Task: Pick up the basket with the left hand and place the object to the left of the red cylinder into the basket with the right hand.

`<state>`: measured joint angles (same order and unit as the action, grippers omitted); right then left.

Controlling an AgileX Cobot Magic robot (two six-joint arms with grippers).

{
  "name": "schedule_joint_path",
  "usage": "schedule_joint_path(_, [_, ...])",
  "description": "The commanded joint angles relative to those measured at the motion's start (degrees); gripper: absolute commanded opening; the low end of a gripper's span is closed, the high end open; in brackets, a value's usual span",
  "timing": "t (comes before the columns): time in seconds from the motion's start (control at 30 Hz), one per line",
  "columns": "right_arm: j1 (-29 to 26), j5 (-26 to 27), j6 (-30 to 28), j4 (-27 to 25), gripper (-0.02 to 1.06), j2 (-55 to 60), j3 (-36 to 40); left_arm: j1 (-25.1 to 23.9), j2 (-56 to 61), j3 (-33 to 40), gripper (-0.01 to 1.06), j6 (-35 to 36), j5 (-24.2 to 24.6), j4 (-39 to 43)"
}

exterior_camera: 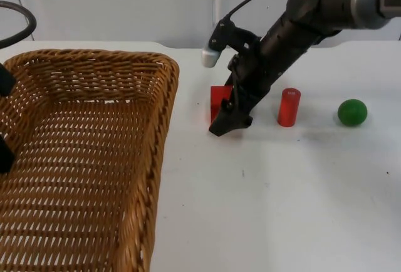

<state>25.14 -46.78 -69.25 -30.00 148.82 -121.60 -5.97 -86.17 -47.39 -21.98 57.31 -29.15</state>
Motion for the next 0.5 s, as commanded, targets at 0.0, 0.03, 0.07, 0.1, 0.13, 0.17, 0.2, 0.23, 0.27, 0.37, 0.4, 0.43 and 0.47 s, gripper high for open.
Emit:
schedule_joint_path(0.0, [0.3, 0.8, -0.6, -1.7, 1.05, 0.8, -0.5, -0.2, 0.5, -0.4, 0.0, -0.1, 0.7, -1.7])
schedule_joint_path(0.03, [0.3, 0.8, -0.6, -1.7, 1.05, 0.8, -0.5, -0.2, 0.5, -0.4, 0.0, -0.1, 0.7, -1.7])
schedule_joint_path(0.07, [0.3, 1.3, -0.6, -1.8, 1.05, 0.9, -0.5, -0.2, 0.5, -0.4, 0.0, -0.1, 0.7, -1.7])
schedule_joint_path(0.1, [0.3, 2.1, -0.8, -1.8, 1.03, 0.9, -0.5, -0.2, 0.5, -0.4, 0.0, -0.1, 0.7, -1.7])
schedule_joint_path(0.13, [0.3, 3.0, -1.2, -2.4, 1.02, 0.9, -0.5, -0.2, 0.5, -0.4, 0.0, -0.1, 0.7, -1.7])
schedule_joint_path(0.17, [0.3, 3.6, -1.8, -3.4, 1.0, 0.9, -0.5, -0.2, 0.5, -0.4, 0.0, -0.1, 0.7, -1.7])
schedule_joint_path(0.2, [0.3, 4.0, -2.7, -4.3, 0.99, 0.9, -0.5, -0.2, 0.5, -0.4, 0.0, -0.1, 0.7, -1.7])
schedule_joint_path(0.23, [0.3, 4.0, -2.7, -4.3, 0.99, 0.9, -0.5, -0.2, 0.5, -0.4, 0.0, -0.1, 0.7, -1.7])
schedule_joint_path(0.27, [0.3, 4.2, -3.1, -5.1, 0.98, 0.9, -0.5, -0.2, 0.5, -0.4, 0.0, -0.1, 0.7, -1.7])
schedule_joint_path(0.37, [0.3, 3.2, -3.4, -5.1, 0.98, 0.9, -0.5, -0.2, 0.5, -0.4, 0.0, -0.1, 0.7, -1.7])
schedule_joint_path(0.4, [0.3, 3.2, -3.4, -5.1, 0.98, 0.9, -0.5, -0.2, 0.5, -0.4, 0.0, -0.1, 0.7, -1.7])
schedule_joint_path(0.43, [0.3, 3.1, -3.4, -4.8, 0.98, 0.9, -0.5, -0.2, 0.5, -0.4, 0.0, -0.1, 0.7, -1.7])
schedule_joint_path(0.47, [0.3, 3.1, -3.4, -4.7, 0.96, 0.9, -0.5, -0.2, 0.5, -0.4, 0.0, -0.1, 0.7, -1.7])
